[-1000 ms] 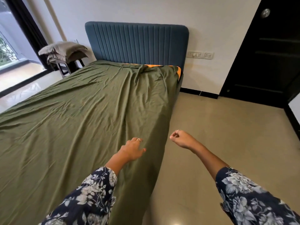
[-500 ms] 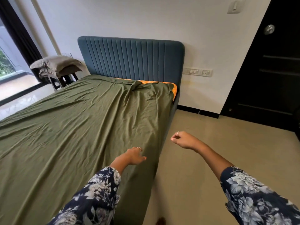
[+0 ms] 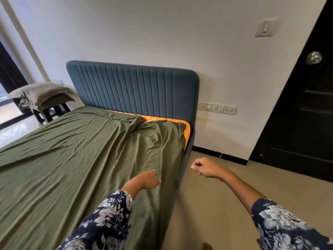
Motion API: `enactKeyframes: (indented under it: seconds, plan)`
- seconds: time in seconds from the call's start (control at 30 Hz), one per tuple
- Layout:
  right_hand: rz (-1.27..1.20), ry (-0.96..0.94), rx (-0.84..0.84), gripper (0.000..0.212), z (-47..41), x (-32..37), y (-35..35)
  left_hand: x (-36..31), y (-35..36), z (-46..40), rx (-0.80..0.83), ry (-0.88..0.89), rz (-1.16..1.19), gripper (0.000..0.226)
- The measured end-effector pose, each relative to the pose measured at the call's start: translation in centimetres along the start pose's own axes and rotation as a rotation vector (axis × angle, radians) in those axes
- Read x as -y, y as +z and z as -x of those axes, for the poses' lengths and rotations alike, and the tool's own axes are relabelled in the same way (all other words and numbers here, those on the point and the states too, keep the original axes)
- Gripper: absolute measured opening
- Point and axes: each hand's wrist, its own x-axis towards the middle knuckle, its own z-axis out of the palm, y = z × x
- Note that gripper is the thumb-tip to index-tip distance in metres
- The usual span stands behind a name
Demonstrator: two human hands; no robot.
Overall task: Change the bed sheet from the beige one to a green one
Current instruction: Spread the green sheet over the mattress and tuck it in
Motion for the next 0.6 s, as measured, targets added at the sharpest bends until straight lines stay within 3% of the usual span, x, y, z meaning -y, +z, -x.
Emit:
enactKeyframes:
  seconds: [0.33,0.6]
  plan:
    - [0.179,-0.016,0.072,0.019,-23.3,-4.1,-14.2,-5.9,-8.3,-19.2,-0.041,-0.105,0.166,0.053]
    - [0.261,-0.133,0.187,0.015,-46.7,-3.4,-14.5,-0.8,-11.4,-37.2,-0.166,-0.286,0.258,0.045]
